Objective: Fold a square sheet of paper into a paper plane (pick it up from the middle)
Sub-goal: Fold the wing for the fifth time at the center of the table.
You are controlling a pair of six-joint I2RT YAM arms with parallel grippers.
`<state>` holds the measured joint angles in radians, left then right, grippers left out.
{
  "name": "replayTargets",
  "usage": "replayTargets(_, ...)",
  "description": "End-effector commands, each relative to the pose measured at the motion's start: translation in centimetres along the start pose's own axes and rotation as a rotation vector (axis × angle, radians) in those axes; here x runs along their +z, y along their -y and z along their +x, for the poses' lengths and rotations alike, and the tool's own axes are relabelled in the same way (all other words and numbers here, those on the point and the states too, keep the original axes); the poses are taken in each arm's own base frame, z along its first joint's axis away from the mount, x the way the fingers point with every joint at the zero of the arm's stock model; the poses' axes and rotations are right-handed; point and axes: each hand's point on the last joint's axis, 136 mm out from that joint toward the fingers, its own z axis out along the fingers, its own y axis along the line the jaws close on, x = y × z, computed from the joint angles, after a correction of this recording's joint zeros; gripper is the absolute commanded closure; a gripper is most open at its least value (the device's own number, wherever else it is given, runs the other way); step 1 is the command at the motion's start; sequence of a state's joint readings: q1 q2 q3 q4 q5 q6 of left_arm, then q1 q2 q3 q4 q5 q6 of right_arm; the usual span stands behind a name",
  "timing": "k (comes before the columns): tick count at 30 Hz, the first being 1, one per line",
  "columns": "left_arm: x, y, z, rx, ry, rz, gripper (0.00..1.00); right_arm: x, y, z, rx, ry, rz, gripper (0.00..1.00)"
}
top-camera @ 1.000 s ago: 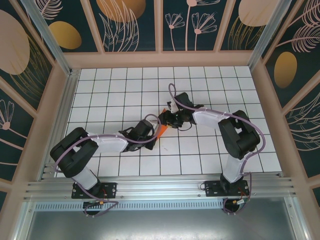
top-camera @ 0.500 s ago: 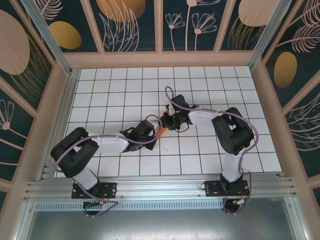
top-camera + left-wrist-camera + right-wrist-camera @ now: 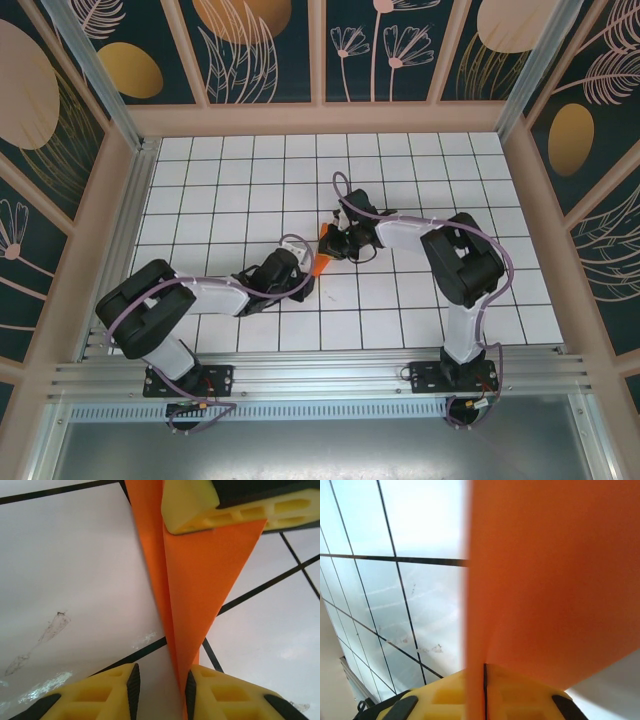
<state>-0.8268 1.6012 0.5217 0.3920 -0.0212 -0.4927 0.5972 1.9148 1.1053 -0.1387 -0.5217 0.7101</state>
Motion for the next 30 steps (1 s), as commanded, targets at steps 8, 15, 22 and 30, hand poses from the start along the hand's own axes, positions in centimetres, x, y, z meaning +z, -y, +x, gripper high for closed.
replayTargets(8, -0.7, 1.0, -0.9, -0.151, 0.101, 0.097, 0.79, 0.2, 1.1, -0.1, 0.192, -0.061, 0.021, 0.95)
replayTargets(15, -0.7, 0.5, -0.7, -0.103, 0.093, 0.069, 0.91, -0.1, 1.1, -0.2, 0.214, -0.066, 0.022, 0.94)
replayTargets(22, -0.2, -1.0, 0.4, 0.0, 0.03, -0.028, 1.0, -0.9, 0.1, -1.1, 0.173, -0.04, 0.005, 0.75)
replayTargets(30, -0.1, -1.7, 0.6, 0.088, 0.005, -0.1, 1.0, -1.1, -1.2, 0.6, 0.177, -0.092, -0.027, 0.65)
